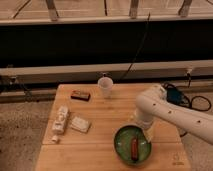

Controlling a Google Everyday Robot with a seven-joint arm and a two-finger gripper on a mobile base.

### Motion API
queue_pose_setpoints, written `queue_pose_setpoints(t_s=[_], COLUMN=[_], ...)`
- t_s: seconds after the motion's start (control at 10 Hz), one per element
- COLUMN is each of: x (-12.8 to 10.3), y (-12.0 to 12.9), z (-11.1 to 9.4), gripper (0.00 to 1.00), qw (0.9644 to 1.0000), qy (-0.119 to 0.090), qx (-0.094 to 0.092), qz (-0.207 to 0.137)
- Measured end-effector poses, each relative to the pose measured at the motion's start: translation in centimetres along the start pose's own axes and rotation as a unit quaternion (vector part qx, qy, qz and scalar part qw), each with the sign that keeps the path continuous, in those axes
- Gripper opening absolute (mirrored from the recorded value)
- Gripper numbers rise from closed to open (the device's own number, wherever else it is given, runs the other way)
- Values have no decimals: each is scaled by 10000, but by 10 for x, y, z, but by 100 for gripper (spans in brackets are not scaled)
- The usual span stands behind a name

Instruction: Place the pepper in the ceramic bowl

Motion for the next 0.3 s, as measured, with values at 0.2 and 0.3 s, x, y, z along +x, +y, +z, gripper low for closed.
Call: queue_pose_setpoints(t_s=[0.2, 0.3], x=[1, 1], y=[0, 0], z=[0, 0], gripper=[80, 80], qw=[10000, 10000], qy=[-12, -14], qx=[7, 12], qz=[-12, -16])
